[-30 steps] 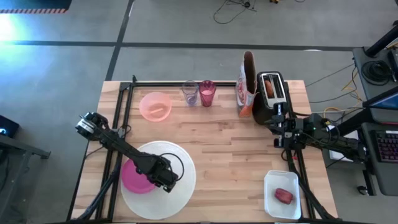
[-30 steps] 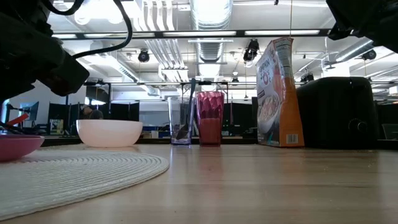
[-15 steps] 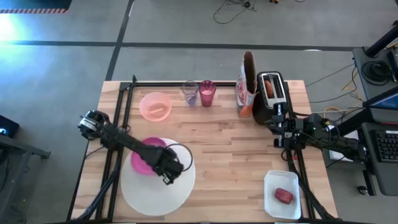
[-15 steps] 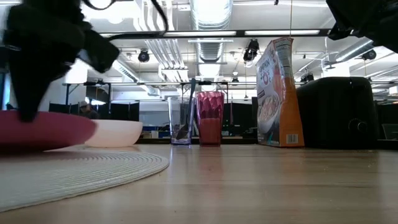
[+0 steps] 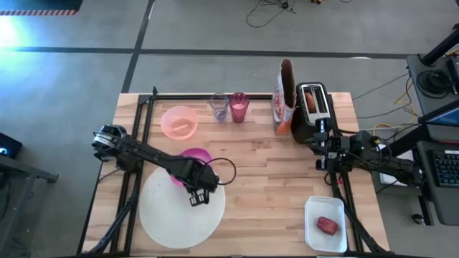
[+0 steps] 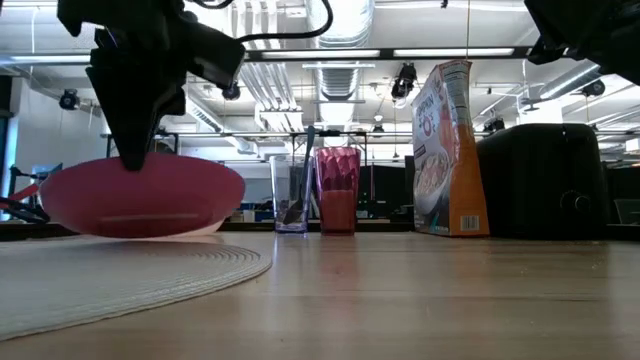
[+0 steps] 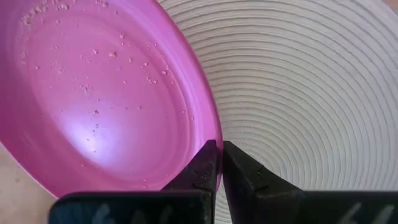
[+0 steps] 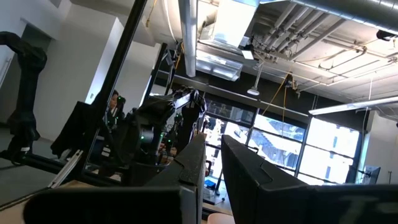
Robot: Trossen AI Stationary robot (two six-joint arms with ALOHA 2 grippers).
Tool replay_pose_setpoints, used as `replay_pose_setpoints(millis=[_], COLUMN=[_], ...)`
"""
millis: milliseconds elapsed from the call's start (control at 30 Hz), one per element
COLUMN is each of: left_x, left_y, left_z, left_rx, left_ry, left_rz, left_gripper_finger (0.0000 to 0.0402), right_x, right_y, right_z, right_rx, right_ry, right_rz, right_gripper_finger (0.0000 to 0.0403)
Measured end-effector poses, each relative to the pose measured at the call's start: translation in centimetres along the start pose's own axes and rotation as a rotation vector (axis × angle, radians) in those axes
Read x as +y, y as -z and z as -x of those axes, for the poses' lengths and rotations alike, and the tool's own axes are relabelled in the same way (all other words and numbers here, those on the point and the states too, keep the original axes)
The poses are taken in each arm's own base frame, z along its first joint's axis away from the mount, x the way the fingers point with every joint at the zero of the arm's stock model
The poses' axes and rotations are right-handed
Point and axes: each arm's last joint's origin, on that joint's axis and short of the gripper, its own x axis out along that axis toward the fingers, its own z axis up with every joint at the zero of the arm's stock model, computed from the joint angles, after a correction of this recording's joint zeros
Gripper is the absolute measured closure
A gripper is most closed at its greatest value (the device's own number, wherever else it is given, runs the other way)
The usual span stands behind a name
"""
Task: Arrange a breakfast setting
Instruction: Remove the pink plate from the white table mat
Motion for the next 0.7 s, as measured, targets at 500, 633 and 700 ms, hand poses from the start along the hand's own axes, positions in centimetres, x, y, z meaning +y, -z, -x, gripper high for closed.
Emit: replay_pose_setpoints(millis=[500,633,700], left_x=[0.3,0.5,0.8], left_y=[-0.6,-0.5,-0.4], left_z=[2.4,2.3,1.8], left_rx=[-0.074,-0.061,-0.041], left_ry=[-0.154,-0.166,-0.177], left_rz=[-0.241,-0.268,-0.275], left_gripper_finger=[0.0401,0.0401,0.0401], right_x=[0.0,0.0,0.0], right_y=[0.0,0.0,0.0], right_z=[0.0,0.0,0.0], right_rx=[0.0,-0.001,0.0], right_ry=[0.0,0.0,0.0], right_rz=[0.0,0.0,0.0], right_gripper_finger=[0.036,0.036,0.036])
